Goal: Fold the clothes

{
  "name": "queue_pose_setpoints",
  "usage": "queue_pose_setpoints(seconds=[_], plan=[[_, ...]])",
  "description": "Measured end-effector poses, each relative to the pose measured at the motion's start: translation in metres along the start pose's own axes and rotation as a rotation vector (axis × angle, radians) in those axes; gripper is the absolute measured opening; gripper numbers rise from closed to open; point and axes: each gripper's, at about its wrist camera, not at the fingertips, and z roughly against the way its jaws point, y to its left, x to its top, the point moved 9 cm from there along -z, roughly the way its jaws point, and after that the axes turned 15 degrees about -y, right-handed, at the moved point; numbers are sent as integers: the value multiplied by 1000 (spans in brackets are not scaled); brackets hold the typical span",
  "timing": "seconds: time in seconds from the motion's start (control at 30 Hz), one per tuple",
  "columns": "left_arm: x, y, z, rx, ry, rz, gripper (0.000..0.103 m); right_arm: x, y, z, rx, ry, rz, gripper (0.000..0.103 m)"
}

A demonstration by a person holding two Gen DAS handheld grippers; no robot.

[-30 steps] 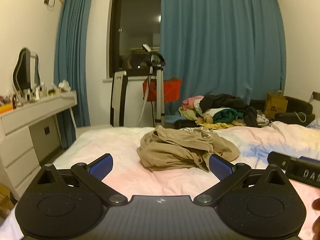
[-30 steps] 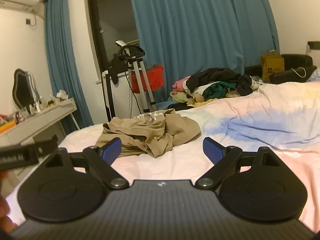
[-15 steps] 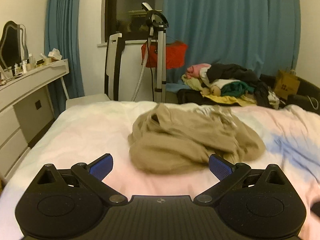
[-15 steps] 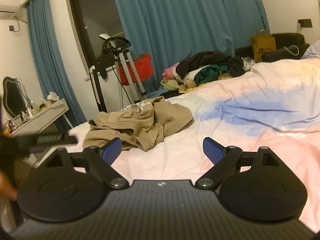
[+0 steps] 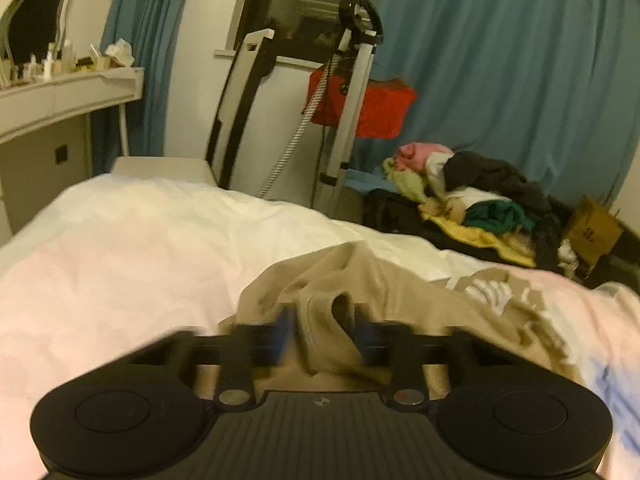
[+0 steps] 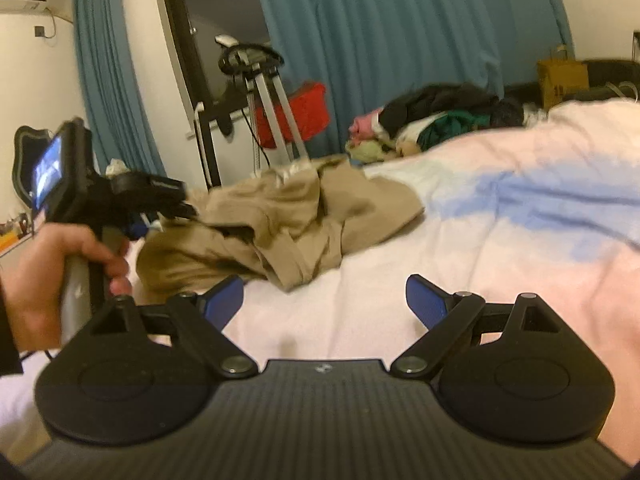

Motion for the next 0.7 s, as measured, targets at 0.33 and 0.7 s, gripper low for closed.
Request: queue_pose_setpoints(seconds=[0.33, 0.7], plan=[[50, -59, 132, -171, -267, -185, 4, -1, -2, -8, 30, -41, -66, 90], [42, -68, 261, -265, -277, -153, 4, 33, 24, 43, 70, -122, 4, 90]])
